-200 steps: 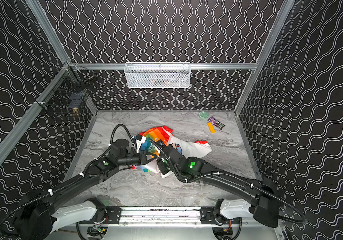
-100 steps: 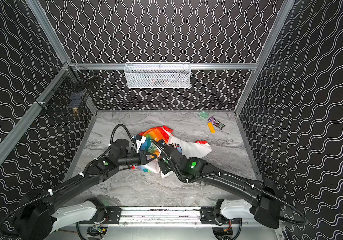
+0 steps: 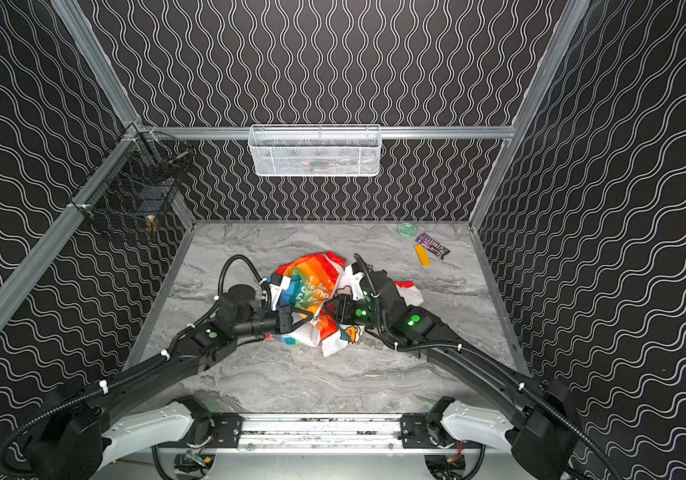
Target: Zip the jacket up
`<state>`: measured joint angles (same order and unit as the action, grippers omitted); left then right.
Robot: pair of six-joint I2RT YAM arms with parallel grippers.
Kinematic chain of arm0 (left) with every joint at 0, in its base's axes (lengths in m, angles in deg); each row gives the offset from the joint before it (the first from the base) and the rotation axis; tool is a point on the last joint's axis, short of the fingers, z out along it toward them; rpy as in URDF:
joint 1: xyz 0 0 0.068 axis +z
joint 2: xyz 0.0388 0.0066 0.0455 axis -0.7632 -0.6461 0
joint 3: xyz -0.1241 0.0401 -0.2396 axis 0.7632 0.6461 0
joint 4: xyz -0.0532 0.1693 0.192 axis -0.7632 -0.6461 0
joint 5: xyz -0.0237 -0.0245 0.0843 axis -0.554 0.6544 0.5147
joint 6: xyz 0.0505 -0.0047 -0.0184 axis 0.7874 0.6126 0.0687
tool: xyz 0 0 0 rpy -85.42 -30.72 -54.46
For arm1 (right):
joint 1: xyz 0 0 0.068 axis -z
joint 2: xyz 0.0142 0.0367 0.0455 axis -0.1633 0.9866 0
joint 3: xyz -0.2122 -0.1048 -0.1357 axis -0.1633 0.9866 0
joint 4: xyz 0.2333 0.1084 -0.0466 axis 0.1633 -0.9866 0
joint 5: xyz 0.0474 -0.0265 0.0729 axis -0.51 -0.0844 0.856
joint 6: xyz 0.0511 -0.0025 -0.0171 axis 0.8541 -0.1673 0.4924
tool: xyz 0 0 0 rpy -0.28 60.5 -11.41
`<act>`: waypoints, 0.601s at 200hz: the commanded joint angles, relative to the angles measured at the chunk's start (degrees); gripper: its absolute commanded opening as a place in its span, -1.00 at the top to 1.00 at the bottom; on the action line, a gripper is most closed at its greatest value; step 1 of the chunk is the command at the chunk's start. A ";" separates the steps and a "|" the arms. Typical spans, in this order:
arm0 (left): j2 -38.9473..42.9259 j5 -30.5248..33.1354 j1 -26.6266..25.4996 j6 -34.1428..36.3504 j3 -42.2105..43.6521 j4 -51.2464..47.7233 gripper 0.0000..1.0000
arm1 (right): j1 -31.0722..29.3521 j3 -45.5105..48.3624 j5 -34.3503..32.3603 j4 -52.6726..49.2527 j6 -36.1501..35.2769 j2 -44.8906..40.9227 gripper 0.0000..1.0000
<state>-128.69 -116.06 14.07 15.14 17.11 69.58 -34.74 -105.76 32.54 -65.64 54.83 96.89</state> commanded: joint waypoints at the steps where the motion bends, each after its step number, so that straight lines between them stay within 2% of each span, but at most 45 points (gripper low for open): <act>1: 0.68 -0.32 0.06 2.06 0.57 5.19 1.00 | -0.02 3.04 8.16 10.48 13.65 0.23 0.35; 45: 1.81 0.08 0.03 2.09 1.78 6.93 1.00 | -0.15 8.42 9.57 18.53 19.91 -0.40 0.34; 120: 1.80 -0.29 0.03 1.27 2.05 7.88 1.00 | -0.32 10.15 10.50 21.34 21.21 1.03 0.28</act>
<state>-127.31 -116.04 14.07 15.88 19.27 74.74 -34.90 -95.92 42.48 -47.32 74.74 97.64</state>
